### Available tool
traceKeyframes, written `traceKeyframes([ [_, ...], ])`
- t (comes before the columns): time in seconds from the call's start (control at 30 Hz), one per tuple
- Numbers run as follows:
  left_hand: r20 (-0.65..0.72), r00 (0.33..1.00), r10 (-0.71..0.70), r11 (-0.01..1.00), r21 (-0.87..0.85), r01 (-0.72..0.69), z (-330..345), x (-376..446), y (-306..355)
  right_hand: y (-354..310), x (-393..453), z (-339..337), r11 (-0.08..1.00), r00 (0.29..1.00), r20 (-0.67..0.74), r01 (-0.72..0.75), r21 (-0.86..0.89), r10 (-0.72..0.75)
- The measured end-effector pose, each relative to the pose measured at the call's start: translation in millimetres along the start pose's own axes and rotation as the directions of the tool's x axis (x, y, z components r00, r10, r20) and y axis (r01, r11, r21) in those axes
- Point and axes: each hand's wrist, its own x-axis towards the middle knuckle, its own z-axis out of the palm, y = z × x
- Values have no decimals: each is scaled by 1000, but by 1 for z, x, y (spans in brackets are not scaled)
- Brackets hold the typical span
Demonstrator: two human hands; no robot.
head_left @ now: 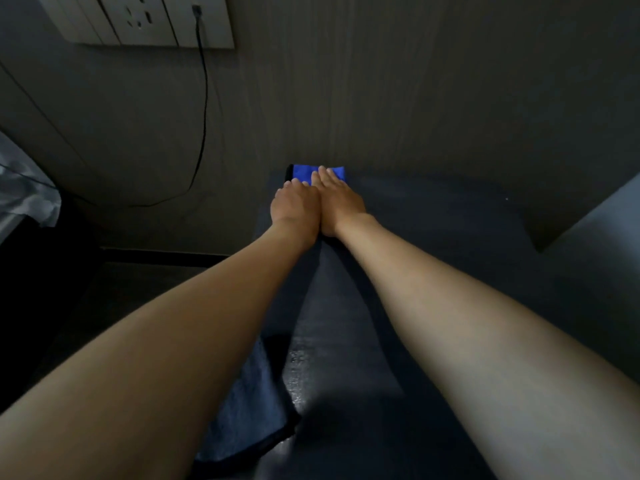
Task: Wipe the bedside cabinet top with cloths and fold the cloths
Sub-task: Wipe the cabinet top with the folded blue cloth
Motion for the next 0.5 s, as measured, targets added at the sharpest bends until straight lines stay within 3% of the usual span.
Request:
traceKeyframes([
  [0.5,-81,974,213,971,-93,-221,-9,13,213,210,-61,-34,978,978,-51,-204,-33,202],
])
